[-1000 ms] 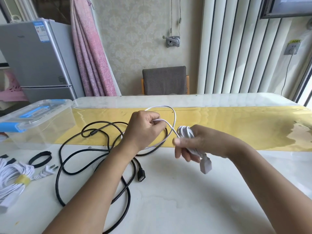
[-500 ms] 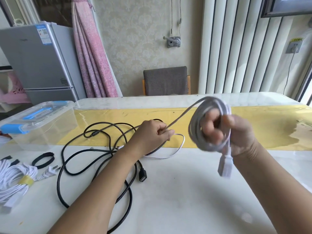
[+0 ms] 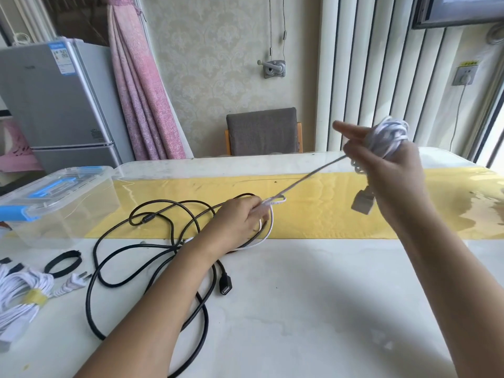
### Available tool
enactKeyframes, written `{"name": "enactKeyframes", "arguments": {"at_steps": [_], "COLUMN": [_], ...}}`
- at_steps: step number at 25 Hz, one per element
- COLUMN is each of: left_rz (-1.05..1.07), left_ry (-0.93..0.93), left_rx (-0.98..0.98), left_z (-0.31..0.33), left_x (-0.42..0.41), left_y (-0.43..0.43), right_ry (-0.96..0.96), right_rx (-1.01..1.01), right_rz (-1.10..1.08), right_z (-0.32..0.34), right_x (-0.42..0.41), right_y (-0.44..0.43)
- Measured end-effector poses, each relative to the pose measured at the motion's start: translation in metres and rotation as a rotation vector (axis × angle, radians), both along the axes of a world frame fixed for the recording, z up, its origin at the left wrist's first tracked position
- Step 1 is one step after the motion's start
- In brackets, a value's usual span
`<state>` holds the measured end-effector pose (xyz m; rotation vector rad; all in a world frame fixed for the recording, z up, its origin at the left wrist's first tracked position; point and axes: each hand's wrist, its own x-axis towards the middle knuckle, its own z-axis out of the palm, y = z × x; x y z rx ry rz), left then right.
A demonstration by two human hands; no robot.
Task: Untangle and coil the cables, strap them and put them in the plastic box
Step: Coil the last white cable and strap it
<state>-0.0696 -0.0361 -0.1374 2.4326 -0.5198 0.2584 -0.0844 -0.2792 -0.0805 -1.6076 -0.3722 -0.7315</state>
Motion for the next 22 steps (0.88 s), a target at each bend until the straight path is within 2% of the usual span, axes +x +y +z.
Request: {"name": "enactKeyframes", "arguments": {"at_steps": [1,2,3,4,5,6,8,10,12,14,15,16,18,19,20,21,22], "left_rz": [0.001,-0.002,-0.010,-0.024,-0.035,-0.044,-0.046,-0.026,-0.058,-0.163,-0.221,-0.277,-0.357,-0.381,-0.391,-0.389,-0.376], "left_ry": [-0.034,-0.068,-0.097,-0.115,-0.115,-0.096,-0.013,0.077,0.154,0.239,0.284,0.317,0.323,0.302,0.270,0.229,0.181], "left_rx": [-0.056,-0.125,-0.198,-0.249,-0.256,-0.216,-0.011,0.150,0.144,0.055,-0.008,-0.073,-0.170,-0.205,-0.234,-0.262,-0.305], "left_z": [0.003,0.007,0.012,0.015,0.018,0.018,0.014,0.009,0.009,0.011,0.014,0.016,0.022,0.027,0.030,0.033,0.036], "left_x": [-0.001,-0.002,-0.004,-0.006,-0.008,-0.009,-0.008,-0.009,-0.013,-0.023,-0.028,-0.032,-0.037,-0.038,-0.039,-0.040,-0.039], "left_y": [0.000,0.001,0.002,0.004,0.005,0.005,0.002,-0.004,-0.010,-0.015,-0.018,-0.020,-0.022,-0.021,-0.019,-0.018,-0.016], "right_ry": [-0.107,-0.235,-0.312,-0.300,-0.198,-0.027,0.268,0.343,0.347,0.334,0.318,0.293,0.166,0.102,0.081,0.117,0.181], "right_rx": [-0.252,-0.465,-0.610,-0.626,-0.538,-0.317,0.301,0.778,1.000,1.012,0.889,0.650,-0.044,-0.367,-0.607,-0.766,-0.831], "right_rz": [-0.265,-0.439,-0.526,-0.557,-0.559,-0.499,-0.146,0.145,0.207,0.188,0.131,0.016,-0.203,-0.237,-0.221,-0.181,-0.128], "right_z": [-0.005,-0.011,-0.016,-0.022,-0.023,-0.021,-0.014,-0.007,-0.008,-0.016,-0.021,-0.026,-0.038,-0.046,-0.055,-0.061,-0.064], "right_x": [0.003,0.009,0.014,0.018,0.020,0.019,0.022,0.026,0.031,0.033,0.033,0.032,0.031,0.033,0.037,0.038,0.039], "right_y": [-0.003,-0.005,-0.007,-0.007,-0.005,-0.005,-0.008,-0.023,-0.033,-0.033,-0.031,-0.029,-0.024,-0.019,-0.016,-0.012,-0.008]}}
